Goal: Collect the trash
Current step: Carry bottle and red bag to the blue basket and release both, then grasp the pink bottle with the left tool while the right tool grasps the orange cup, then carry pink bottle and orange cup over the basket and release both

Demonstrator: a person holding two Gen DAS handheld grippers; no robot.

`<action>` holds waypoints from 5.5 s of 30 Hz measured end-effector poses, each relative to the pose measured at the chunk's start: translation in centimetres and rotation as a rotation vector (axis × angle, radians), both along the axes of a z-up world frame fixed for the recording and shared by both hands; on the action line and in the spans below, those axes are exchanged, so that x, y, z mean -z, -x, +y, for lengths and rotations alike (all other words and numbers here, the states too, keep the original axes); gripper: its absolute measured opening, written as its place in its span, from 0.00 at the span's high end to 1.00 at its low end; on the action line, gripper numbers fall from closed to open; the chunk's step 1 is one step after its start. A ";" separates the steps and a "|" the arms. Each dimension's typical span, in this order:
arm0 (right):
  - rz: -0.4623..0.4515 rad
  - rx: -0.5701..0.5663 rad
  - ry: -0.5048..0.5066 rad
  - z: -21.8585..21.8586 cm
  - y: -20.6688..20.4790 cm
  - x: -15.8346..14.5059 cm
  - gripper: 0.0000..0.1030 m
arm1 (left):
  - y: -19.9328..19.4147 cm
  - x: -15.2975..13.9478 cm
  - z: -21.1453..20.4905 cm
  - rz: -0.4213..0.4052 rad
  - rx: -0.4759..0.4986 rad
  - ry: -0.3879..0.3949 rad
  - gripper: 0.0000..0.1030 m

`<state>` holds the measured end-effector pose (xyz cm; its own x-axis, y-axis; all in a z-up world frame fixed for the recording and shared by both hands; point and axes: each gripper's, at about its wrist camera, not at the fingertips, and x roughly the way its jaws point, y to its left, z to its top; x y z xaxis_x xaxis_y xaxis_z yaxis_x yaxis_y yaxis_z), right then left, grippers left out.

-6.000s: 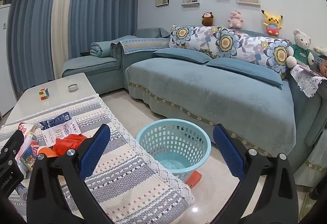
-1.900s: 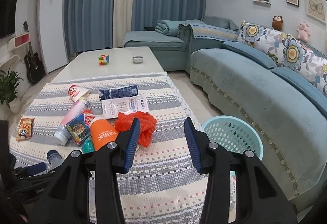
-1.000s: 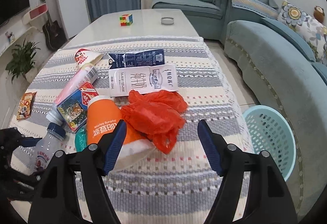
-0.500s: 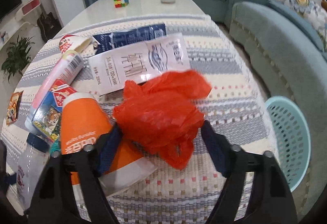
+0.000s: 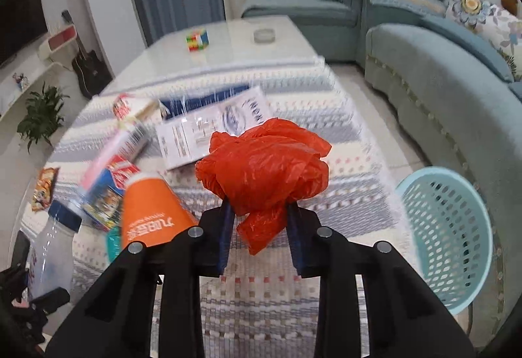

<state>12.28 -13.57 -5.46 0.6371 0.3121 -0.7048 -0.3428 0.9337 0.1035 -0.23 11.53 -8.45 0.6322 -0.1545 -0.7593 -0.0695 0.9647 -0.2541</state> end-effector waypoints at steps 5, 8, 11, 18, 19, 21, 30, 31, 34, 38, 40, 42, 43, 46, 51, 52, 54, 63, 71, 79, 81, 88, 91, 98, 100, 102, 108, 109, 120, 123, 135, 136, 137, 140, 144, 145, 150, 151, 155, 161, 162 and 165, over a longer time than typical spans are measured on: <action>-0.103 0.023 0.001 -2.8 2.9 -3.2 0.75 | -0.8 -3.4 -2.2 -0.102 0.072 0.006 0.49; -0.155 0.058 0.002 -5.4 4.4 -5.0 0.75 | -2.4 -5.7 -4.6 -0.170 0.124 -0.005 0.49; -0.180 0.108 -0.007 -8.7 5.1 -6.5 0.75 | -4.2 -7.7 -7.9 -0.221 0.182 -0.011 0.49; -0.207 0.290 0.012 -17.5 5.4 -7.5 0.75 | -8.7 -11.0 -17.0 -0.298 0.346 0.001 0.49; -0.194 0.321 0.017 -18.8 5.3 -7.2 0.75 | -9.8 -11.0 -18.6 -0.290 0.378 0.012 0.49; -0.158 0.378 0.009 -21.5 5.0 -6.0 0.75 | -11.0 -10.6 -21.1 -0.262 0.436 0.033 0.49; 0.074 0.509 0.009 -26.8 2.8 3.1 0.74 | -17.8 -0.8 -29.9 0.008 0.611 0.041 0.49; 0.103 0.512 0.006 -27.1 2.5 4.2 0.74 | -18.2 0.4 -30.5 0.031 0.622 0.030 0.49; 0.175 0.515 -0.002 -27.6 2.1 7.3 0.73 | -19.0 3.3 -31.5 0.094 0.634 0.010 0.48; 0.235 0.525 -0.022 -27.3 2.0 9.8 0.71 | -19.5 4.8 -31.2 0.122 0.624 0.002 0.47; 0.250 0.527 -0.032 -27.2 1.8 10.3 0.69 | -19.7 4.8 -30.8 0.112 0.613 -0.003 0.40; 0.258 0.536 -0.037 -27.2 1.7 10.4 0.58 | -19.7 4.3 -30.3 0.102 0.607 0.017 0.31; 0.257 0.543 -0.035 -27.2 1.7 10.3 0.55 | -19.6 4.1 -29.8 0.094 0.596 0.028 0.30; 0.240 0.554 -0.047 -27.4 1.8 9.4 0.49 | -19.3 2.8 -29.1 0.081 0.584 0.046 0.30; 0.203 0.566 -0.071 -27.9 2.1 7.3 0.49 | -18.3 0.9 -27.3 0.033 0.573 0.069 0.30; 0.195 0.564 -0.076 -27.9 2.2 6.9 0.49 | -17.8 0.4 -26.7 0.018 0.573 0.075 0.30; 0.178 0.557 -0.075 -27.4 2.6 6.1 0.49 | -17.3 -0.3 -25.7 -0.001 0.570 0.083 0.32; 0.022 0.432 -0.087 -21.5 5.4 -0.3 0.49 | -12.2 -5.3 -19.1 -0.143 0.481 0.119 0.32; -0.112 0.214 -0.121 -12.2 7.2 -6.5 0.49 | -8.4 -8.8 -7.5 -0.240 0.255 0.119 0.32; -0.032 0.023 -0.092 -2.3 5.8 -5.4 0.49 | -9.1 -7.0 3.2 -0.161 0.040 0.080 0.32; 0.006 -0.018 -0.082 -0.3 5.4 -4.1 0.49 | -9.8 -5.5 5.4 -0.123 -0.010 0.061 0.32; 0.110 -0.105 -0.036 4.6 3.1 -0.5 0.49 | -12.8 -0.2 10.5 0.017 -0.069 0.108 0.33; 0.129 -0.118 -0.024 5.3 2.7 0.4 0.47 | -13.4 1.2 10.8 0.044 -0.065 0.124 0.33; 0.100 -0.133 0.074 7.2 3.0 0.8 0.45 | -14.3 2.6 10.7 0.062 -0.051 0.147 0.34; 0.115 -0.136 0.124 7.8 2.7 1.4 0.45 | -14.6 3.1 10.5 0.073 -0.047 0.146 0.38; 0.121 -0.155 0.145 8.1 2.8 1.8 0.45 | -15.0 3.5 10.0 0.085 -0.044 0.144 0.38; 0.119 -0.204 0.185 8.3 4.5 2.5 0.45 | -15.7 4.4 9.3 0.109 -0.045 0.148 0.39; 0.112 -0.204 0.211 8.4 4.6 2.7 0.44 | -15.9 4.5 9.2 0.110 -0.048 0.141 0.39; 0.089 -0.174 0.295 10.0 3.4 4.1 0.33 | -17.1 4.7 7.7 0.113 -0.058 0.081 0.35; 0.086 -0.151 0.262 9.6 2.9 4.2 0.33 | -17.3 4.8 7.4 0.109 -0.054 0.043 0.35; 0.082 -0.107 0.160 7.7 1.7 3.2 0.52 | -17.0 4.9 7.0 0.085 -0.051 0.013 0.56; 0.085 -0.110 0.129 7.4 1.8 2.8 0.53 | -16.8 4.9 7.1 0.081 -0.055 0.019 0.56; 0.094 -0.113 0.092 6.9 1.8 2.4 0.55 | -16.3 4.9 7.3 0.076 -0.057 0.027 0.56; 0.117 -0.114 0.035 6.0 1.9 1.8 0.56 | -14.8 4.2 7.4 0.048 -0.053 0.048 0.56; 0.127 -0.100 -0.025 4.7 2.5 0.9 0.56 | -12.4 2.3 7.3 -0.010 -0.037 0.083 0.56; 0.127 -0.095 -0.043 4.3 2.6 0.5 0.56 | -11.8 2.0 7.1 -0.021 -0.032 0.093 0.56; 0.063 -0.044 -0.085 1.0 4.0 -3.1 0.56 | -9.6 -1.6 4.6 -0.098 0.044 0.139 0.56; 0.048 -0.034 -0.089 0.4 4.1 -3.7 0.56 | -9.4 -2.2 4.0 -0.112 0.058 0.142 0.56; -0.035 0.046 -0.101 -4.0 5.2 -6.9 0.56 | -9.3 -6.5 -0.6 -0.191 0.149 0.138 0.56; -0.091 0.198 -0.120 -12.3 5.5 -9.7 0.56 | -10.8 -10.6 -9.3 -0.228 0.282 0.137 0.56; -0.092 0.233 -0.128 -14.0 5.5 -10.0 0.56 | -11.2 -11.1 -11.0 -0.229 0.304 0.139 0.56; -0.073 0.333 -0.157 -18.4 5.1 -9.9 0.56 | -12.6 -12.1 -16.0 -0.225 0.379 0.146 0.56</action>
